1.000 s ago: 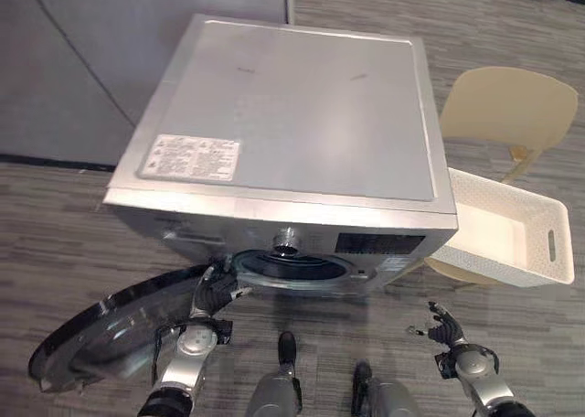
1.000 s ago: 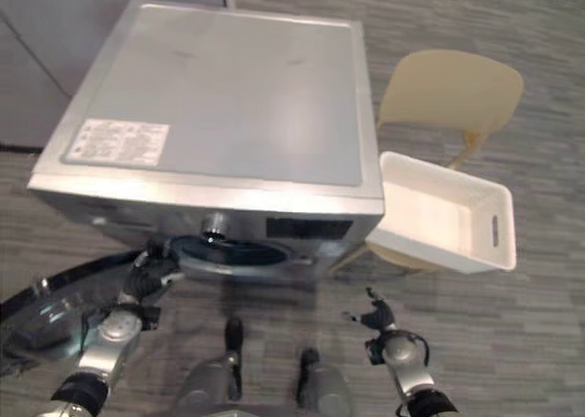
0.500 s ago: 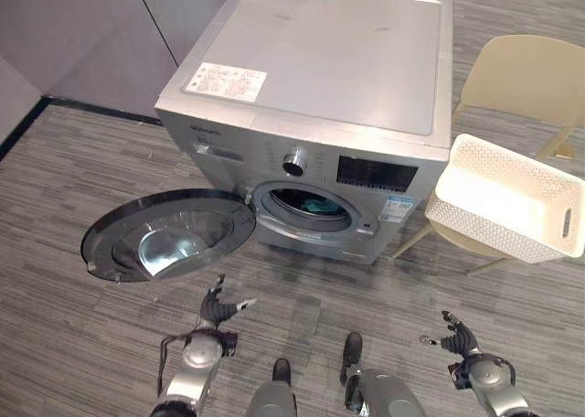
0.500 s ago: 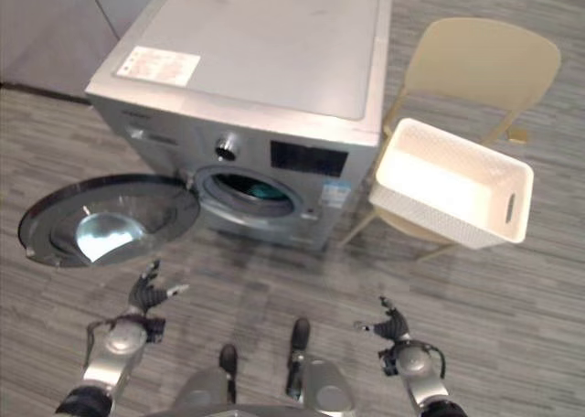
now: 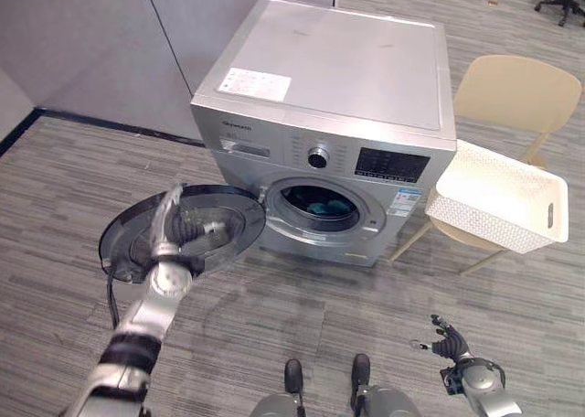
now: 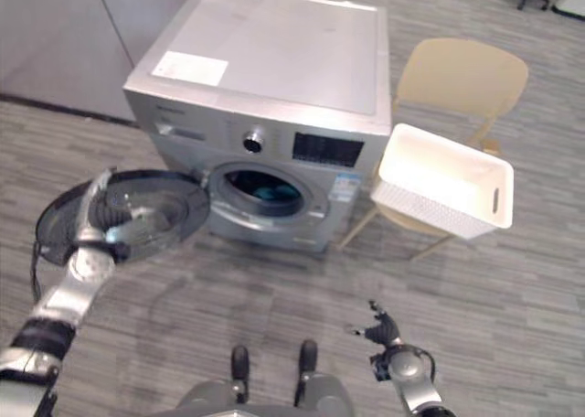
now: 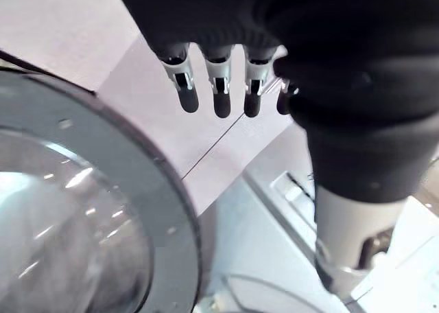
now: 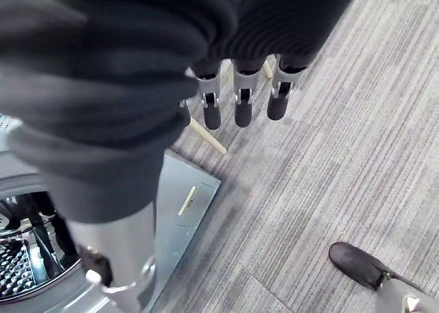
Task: Grab the laundry basket,head to the washer,open it,put in the laundry and shut it.
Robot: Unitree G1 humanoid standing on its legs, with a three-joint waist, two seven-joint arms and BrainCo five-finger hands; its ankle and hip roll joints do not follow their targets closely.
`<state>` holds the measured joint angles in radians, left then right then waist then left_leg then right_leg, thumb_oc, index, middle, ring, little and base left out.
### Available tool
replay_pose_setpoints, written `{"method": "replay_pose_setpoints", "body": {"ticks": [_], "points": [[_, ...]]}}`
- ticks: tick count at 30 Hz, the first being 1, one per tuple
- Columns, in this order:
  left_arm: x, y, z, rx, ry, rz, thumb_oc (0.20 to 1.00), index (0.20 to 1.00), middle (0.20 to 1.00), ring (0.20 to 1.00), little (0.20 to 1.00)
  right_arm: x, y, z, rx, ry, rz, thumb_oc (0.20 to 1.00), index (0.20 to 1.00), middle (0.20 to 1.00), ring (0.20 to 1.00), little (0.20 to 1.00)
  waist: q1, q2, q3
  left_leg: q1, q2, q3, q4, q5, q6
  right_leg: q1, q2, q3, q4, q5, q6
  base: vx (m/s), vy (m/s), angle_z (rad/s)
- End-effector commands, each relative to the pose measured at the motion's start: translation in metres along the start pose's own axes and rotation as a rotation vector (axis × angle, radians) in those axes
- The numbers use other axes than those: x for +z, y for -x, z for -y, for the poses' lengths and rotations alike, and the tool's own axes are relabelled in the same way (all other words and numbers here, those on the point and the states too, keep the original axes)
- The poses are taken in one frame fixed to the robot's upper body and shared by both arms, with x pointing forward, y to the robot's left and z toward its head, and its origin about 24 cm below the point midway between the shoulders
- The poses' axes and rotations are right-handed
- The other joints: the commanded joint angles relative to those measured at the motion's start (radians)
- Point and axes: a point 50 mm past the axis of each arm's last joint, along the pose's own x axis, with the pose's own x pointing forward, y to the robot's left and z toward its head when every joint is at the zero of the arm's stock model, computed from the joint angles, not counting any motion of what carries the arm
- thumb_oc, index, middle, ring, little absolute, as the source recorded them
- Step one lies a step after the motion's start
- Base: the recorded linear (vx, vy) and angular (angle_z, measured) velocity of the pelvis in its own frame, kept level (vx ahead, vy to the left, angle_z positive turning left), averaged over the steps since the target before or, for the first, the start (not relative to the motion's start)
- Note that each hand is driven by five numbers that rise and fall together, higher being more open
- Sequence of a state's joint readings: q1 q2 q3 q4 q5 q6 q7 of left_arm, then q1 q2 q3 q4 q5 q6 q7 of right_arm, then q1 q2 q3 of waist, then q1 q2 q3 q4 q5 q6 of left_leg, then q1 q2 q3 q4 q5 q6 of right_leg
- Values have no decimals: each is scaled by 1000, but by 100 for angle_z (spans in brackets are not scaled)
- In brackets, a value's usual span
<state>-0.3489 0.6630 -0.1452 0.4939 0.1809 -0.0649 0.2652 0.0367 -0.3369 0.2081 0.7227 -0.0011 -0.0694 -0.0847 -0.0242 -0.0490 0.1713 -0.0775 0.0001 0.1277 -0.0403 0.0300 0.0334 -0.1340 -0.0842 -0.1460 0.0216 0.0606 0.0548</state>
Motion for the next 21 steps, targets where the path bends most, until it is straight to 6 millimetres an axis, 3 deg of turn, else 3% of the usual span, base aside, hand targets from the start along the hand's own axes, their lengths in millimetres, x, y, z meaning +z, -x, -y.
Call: {"method": "replay_pose_setpoints", "body": {"ticks": [1, 5, 6, 7, 12, 17, 21], "points": [[4, -20, -35, 127, -134, 16, 1000, 1000, 1000, 1000, 1000, 21, -4, 15, -26, 61, 94, 1000, 1000, 1000, 1000, 1000, -16, -18, -2, -59, -2, -18, 17, -31, -48, 15, -20, 11, 31, -91, 83, -34, 58, -13], [3, -47, -86, 200, -300, -65, 1000, 1000, 1000, 1000, 1000, 31, -6, 20, -19, 93, 135, 1000, 1000, 1000, 1000, 1000, -39, -23, 33, -123, 1, -1, 28, -18, -45, -55, -26, 27, 40, -60, 94, -79, 65, -20], [4, -48, -86, 200, -301, -63, 1000, 1000, 1000, 1000, 1000, 31, -6, 20, -20, 90, 136, 1000, 1000, 1000, 1000, 1000, -37, -24, 32, -126, 1, 0, 29, -18, -45, -58, -26, 28, 41, -60, 94, -57, 39, -9], [5, -54, -105, 219, -342, -91, 1000, 1000, 1000, 1000, 1000, 33, -6, 21, -14, 101, 144, 1000, 1000, 1000, 1000, 1000, -43, -27, 44, -150, 3, 1, 40, -15, -44, -77, -28, 31, 42, -49, 96, -43, 38, -3], [-1, -58, -150, 252, -464, -204, 1000, 1000, 1000, 1000, 1000, 48, -11, 20, 4, 105, 192, 1000, 1000, 1000, 1000, 1000, -49, -58, 88, -217, 17, 7, 77, -13, -43, -135, -25, 38, 52, -22, 108, -39, 28, -12], [-30, -43, -170, 255, -485, -349, 1000, 1000, 1000, 1000, 1000, 61, -12, 14, 39, 85, 239, 1000, 1000, 1000, 1000, 1000, -45, -89, 117, -262, 31, 4, 104, -15, -41, -174, -21, 42, 57, -2, 117, -12, 18, -4], [-45, -35, -170, 232, -492, -412, 1000, 1000, 1000, 1000, 1000, 68, -12, 16, 42, 77, 271, 1000, 1000, 1000, 1000, 1000, -42, -98, 123, -267, 34, 2, 93, -9, -41, -181, -20, 39, 55, 0, 118, 4, 9, -1]]}}
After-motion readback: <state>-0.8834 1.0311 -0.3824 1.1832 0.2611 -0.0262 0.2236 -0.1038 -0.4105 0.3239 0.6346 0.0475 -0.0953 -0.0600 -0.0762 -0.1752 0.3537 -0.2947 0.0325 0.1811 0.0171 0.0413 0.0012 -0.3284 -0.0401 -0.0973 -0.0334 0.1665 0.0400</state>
